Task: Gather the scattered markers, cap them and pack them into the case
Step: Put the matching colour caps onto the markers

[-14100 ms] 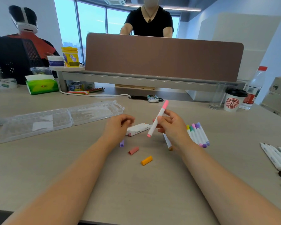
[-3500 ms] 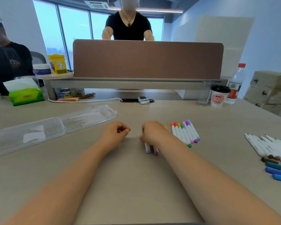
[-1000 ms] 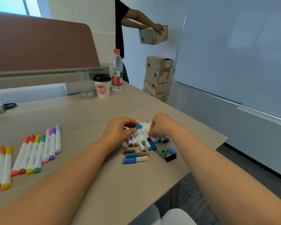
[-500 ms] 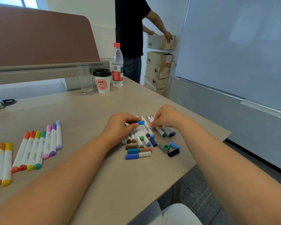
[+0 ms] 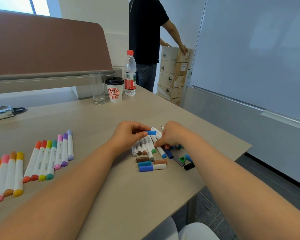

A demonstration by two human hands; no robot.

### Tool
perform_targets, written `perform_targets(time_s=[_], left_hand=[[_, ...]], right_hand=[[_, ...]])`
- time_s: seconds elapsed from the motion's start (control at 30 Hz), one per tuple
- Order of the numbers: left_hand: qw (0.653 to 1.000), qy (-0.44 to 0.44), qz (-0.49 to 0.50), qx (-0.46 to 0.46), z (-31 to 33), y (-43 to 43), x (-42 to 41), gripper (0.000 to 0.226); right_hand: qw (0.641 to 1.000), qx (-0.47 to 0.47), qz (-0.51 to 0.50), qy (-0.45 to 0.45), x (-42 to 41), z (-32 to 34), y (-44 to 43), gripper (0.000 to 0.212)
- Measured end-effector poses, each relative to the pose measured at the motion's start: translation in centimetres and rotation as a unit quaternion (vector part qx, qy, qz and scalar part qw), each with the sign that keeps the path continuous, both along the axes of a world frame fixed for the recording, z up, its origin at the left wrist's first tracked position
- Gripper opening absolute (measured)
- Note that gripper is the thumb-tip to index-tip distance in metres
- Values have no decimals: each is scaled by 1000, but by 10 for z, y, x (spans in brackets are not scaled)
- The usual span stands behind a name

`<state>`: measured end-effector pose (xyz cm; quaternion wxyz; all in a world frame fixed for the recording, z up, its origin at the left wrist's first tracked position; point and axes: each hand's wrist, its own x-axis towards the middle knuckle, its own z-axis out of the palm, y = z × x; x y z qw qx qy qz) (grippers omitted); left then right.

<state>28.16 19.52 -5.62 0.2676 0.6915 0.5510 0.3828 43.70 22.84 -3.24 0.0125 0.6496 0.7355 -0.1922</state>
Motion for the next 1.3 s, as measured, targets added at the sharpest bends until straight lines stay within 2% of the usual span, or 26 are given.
perform_targets(time_s=[0.13, 0.3, 0.43, 0.53, 0.6, 0.67, 0.77, 0.83, 0.93, 1.03, 1.13, 1.3], left_hand=[[1000, -10, 18, 8, -1, 3, -2, 22], [997, -76, 18, 7, -1, 3, -5, 18], [992, -124, 4, -4, -1, 1, -4, 19], [992, -122, 10, -6, -1, 2, -4, 15], [992, -120, 23, -3, -2, 3, -5, 16], [988, -150, 42, -4, -3, 5, -7, 18], [973, -217, 73, -12, -3, 10, -11, 19], [957, -268, 106, -25, -3, 14, -14, 18], [922, -350, 156, -52, -3, 17, -18, 17], [902, -388, 177, -62, -3, 19, -21, 19], [897, -397, 184, -64, -3, 19, -21, 22], [905, -379, 187, -59, -4, 20, -21, 22]], right_hand=[[1000, 5, -14, -11, -4, 1, 0, 36], [999, 16, -25, -17, -6, 1, 0, 31], [998, 35, -12, -44, -10, 0, -3, 34], [998, 37, -21, -35, -10, 2, -4, 31], [998, 50, -33, 3, -6, 5, -5, 33], [990, 87, -40, 101, -1, 8, -5, 31], [952, 116, -41, 281, 5, 9, -8, 18], [941, 100, -18, 322, 3, 8, -11, 17], [941, 91, 27, 326, -3, 7, -15, 16], [947, 140, 50, 286, -6, 1, -13, 23], [946, 173, 47, 271, -5, -4, -10, 24], [949, 177, 42, 258, -2, -5, -8, 23]])
